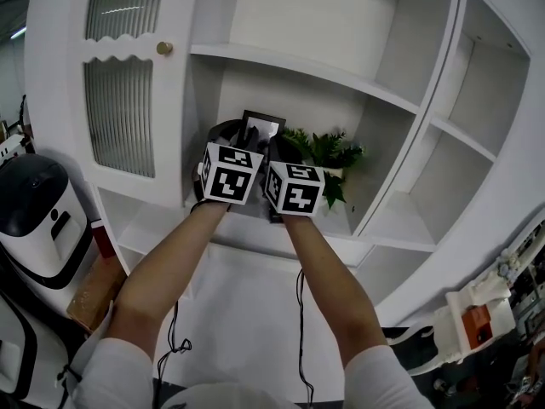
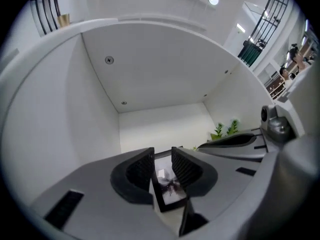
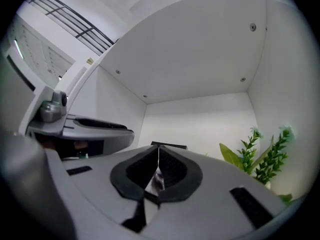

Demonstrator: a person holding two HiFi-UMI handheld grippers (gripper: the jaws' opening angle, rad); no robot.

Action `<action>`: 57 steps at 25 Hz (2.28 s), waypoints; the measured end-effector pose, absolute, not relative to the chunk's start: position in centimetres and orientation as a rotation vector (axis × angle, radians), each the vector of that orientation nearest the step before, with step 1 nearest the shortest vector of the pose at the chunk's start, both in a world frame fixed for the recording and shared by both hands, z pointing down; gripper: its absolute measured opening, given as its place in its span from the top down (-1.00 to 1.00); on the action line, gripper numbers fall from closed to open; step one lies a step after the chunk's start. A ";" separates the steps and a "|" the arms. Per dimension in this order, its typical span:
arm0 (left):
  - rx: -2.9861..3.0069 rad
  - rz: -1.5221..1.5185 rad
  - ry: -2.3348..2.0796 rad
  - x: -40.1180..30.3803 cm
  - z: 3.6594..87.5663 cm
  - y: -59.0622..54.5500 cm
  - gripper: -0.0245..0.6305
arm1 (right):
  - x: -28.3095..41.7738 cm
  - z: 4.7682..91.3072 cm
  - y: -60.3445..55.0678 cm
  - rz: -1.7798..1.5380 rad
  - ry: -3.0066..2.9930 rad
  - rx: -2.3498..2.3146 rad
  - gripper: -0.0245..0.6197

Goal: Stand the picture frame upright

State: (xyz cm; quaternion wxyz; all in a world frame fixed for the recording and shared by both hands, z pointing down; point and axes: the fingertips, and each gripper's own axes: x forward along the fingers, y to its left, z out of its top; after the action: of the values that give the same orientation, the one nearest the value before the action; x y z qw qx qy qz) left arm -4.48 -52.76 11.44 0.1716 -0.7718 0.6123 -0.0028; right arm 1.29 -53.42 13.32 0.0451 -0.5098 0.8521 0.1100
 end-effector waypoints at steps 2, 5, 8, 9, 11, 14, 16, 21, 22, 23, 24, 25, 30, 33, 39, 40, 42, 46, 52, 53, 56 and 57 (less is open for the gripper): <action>-2.174 0.008 1.725 -4.5 11.1 -51.6 0.64 | 1.4 13.2 -52.4 0.347 2.597 -1.552 0.89; -2.174 0.031 1.704 -4.7 11.2 -49.9 0.74 | 1.9 13.1 -50.9 0.318 2.581 -1.525 0.89; -2.206 0.057 1.666 -4.8 11.8 -48.0 0.83 | 2.0 13.1 -49.0 0.285 2.581 -1.463 0.89; -2.223 0.068 1.651 -4.9 12.2 -47.2 0.86 | 1.9 13.2 -48.3 0.271 2.585 -1.435 0.89; -2.250 0.092 1.631 -5.4 13.1 -45.8 0.87 | 1.8 13.7 -46.6 0.235 2.590 -1.379 0.89; -2.282 0.130 1.617 -6.6 14.6 -43.3 0.87 | 1.9 14.6 -43.7 0.184 2.580 -1.303 0.89; -2.289 0.156 1.605 -7.5 15.6 -41.2 0.87 | 2.0 15.3 -41.3 0.183 2.570 -1.264 0.90; -2.297 0.251 1.590 -10.6 17.9 -36.0 0.87 | 2.6 17.0 -35.5 0.271 2.565 -1.234 0.89; -2.286 0.255 1.589 -11.3 18.3 -35.1 0.87 | 2.8 17.3 -34.5 0.279 2.561 -1.235 0.90; -2.274 0.253 1.588 -12.0 18.8 -34.3 0.87 | 3.1 17.7 -33.5 0.285 2.559 -1.239 0.89; -2.265 0.251 1.587 -12.5 19.3 -33.4 0.87 | 3.5 18.2 -32.6 0.294 2.558 -1.250 0.89; -2.258 0.250 1.585 -13.0 19.8 -32.5 0.87 | 3.9 18.7 -31.6 0.302 2.555 -1.265 0.89; -2.235 0.265 1.575 -15.2 21.5 -27.1 0.87 | 6.7 21.3 -26.9 0.276 2.522 -1.350 0.89; -2.269 0.273 1.600 -16.4 23.3 -24.5 0.87 | 8.3 23.2 -24.5 0.245 2.510 -1.399 0.89; -2.313 0.195 1.679 -18.6 28.7 -21.4 0.87 | 11.3 28.4 -20.2 0.167 2.549 -1.517 0.89; -2.326 0.192 1.697 -19.2 29.6 -20.9 0.87 | 11.7 29.3 -19.5 0.145 2.549 -1.539 0.89; -2.346 0.194 1.736 -20.2 31.0 -19.8 0.87 | 12.4 30.6 -18.3 0.098 2.545 -1.567 0.89; -2.380 0.196 1.788 -21.1 33.0 -17.2 0.87 | 13.6 32.2 -16.0 -0.003 2.513 -1.592 0.89; -2.406 0.242 1.846 -21.5 33.9 -13.6 0.87 | 15.4 34.1 -12.4 -0.105 2.479 -1.667 0.89; -2.399 0.242 1.857 -21.8 33.9 -13.0 0.87 | 15.7 34.0 -12.0 -0.101 2.474 -1.681 0.89; -2.377 0.250 1.901 -22.8 34.0 -11.5 0.87 | 16.4 33.8 -10.9 -0.060 2.456 -1.745 0.89; -2.372 0.256 1.912 -23.0 34.0 -11.1 0.87 | 16.5 33.9 -10.7 -0.052 2.446 -1.767 0.89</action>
State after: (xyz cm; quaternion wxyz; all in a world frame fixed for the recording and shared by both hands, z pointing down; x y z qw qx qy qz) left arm -23.04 -11.07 34.01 0.0420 -0.7751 0.6249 0.0835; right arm 16.48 -10.69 33.93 0.0616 -0.5844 0.8090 -0.0171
